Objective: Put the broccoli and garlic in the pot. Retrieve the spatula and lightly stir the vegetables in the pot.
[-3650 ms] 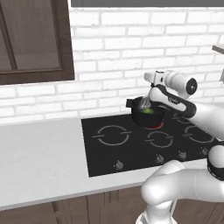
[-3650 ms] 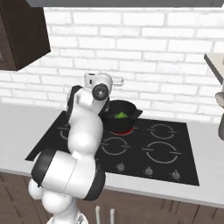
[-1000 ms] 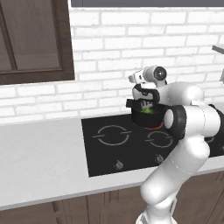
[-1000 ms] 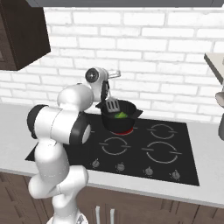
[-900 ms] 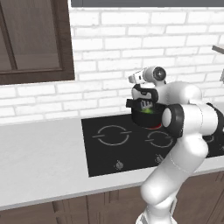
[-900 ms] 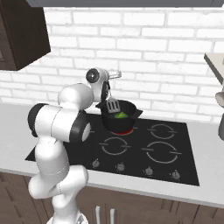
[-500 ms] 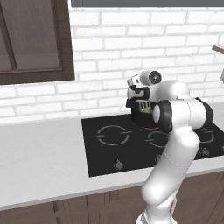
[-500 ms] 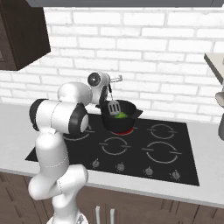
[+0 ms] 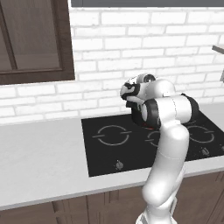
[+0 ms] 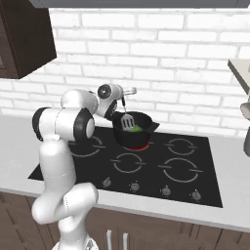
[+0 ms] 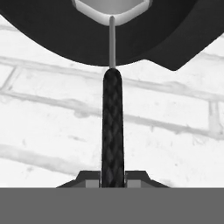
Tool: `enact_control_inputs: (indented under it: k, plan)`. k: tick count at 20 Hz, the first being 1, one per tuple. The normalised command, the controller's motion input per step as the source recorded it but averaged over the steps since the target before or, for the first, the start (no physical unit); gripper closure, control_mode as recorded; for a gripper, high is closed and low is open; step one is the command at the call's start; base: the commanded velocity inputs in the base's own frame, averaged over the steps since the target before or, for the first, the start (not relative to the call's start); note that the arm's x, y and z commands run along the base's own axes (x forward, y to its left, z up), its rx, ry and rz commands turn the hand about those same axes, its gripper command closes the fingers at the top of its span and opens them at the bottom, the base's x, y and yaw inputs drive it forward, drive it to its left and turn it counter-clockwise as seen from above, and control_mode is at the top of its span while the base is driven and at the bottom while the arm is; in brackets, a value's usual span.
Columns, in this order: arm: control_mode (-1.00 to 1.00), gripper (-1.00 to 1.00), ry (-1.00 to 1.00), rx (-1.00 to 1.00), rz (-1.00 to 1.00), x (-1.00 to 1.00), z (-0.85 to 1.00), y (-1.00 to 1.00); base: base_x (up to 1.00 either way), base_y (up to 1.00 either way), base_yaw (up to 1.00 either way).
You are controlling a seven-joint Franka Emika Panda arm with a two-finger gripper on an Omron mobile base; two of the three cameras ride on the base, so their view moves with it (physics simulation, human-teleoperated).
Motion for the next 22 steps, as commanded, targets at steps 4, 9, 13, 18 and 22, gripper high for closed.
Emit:
enact_control_inputs:
  k: [4,9,13,18,22]
  plan:
    - [-1.0,1.0,-0.04,0.0,-0.01,0.0,-0.4,-0.3,0.0,0.0,0.0]
    - [-1.0,1.0,-0.05,0.01,-0.03,-0.02,-0.4,-0.39,0.0,0.0,0.0]
    - [-1.0,1.0,0.0,0.0,-0.05,-0.05,-0.19,-0.4,0.0,0.0,0.0]
    - [-1.0,1.0,-0.08,0.0,0.0,0.12,-0.42,-0.23,0.0,0.0,0.0]
    - [-1.0,1.0,-0.21,0.0,0.0,0.17,-0.14,-0.3,0.0,0.0,0.0]
